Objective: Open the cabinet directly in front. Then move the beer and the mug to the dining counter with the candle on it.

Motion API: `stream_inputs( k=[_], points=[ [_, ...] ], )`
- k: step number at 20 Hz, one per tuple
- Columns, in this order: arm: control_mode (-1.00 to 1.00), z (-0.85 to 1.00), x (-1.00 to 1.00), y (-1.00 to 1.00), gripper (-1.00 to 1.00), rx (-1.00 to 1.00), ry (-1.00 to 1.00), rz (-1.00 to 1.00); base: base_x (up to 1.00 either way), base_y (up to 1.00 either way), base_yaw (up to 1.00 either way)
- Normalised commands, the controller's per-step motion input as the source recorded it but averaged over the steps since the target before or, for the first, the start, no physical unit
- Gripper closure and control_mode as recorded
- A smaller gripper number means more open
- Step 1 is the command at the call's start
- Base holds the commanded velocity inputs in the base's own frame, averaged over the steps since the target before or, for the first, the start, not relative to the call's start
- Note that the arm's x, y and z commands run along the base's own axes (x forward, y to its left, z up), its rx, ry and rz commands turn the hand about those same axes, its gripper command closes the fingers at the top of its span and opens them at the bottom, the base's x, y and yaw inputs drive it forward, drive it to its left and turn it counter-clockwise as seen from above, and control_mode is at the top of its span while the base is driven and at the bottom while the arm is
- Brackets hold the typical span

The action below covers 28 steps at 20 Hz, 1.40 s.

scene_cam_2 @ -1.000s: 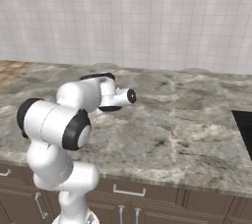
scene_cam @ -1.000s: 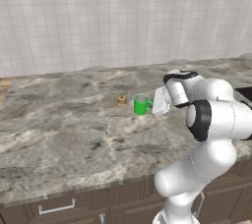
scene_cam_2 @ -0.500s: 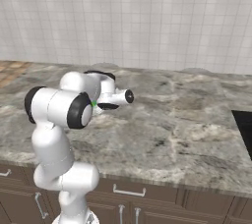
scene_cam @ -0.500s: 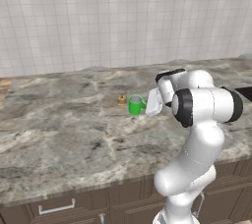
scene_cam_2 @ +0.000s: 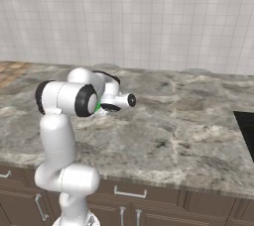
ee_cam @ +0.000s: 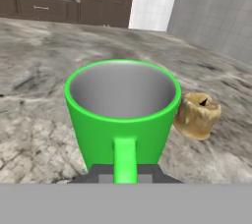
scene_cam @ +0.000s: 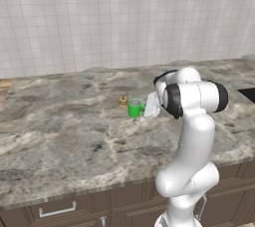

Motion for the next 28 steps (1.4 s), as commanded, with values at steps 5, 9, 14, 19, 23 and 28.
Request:
stream_inputs(
  k=[5, 9, 14, 19, 23, 28],
  points=[
    [-1.00, -0.30, 0.45, 0.00, 1.00, 0.00, 0.00, 0.00, 0.00, 0.00, 0.00],
    [-1.00, -0.30, 0.42, 0.00, 1.00, 0.00, 0.00, 0.00, 0.00, 0.00, 0.00],
    [-1.00, -0.31, 0.33, 0.00, -1.00, 0.00, 0.00, 0.00, 0.00, 0.00, 0.00],
    [-1.00, -0.04, 0.02, 0.01, -1.00, 0.00, 0.00, 0.00, 0.00, 0.00, 0.00],
    [-1.00, 0.01, -0.02, 0.22, -1.00, 0.00, 0.00, 0.00, 0.00, 0.00, 0.00],
    [-1.00, 0.01, -0.12, 0.41, -1.00, 0.00, 0.00, 0.00, 0.00, 0.00, 0.00]
  ],
)
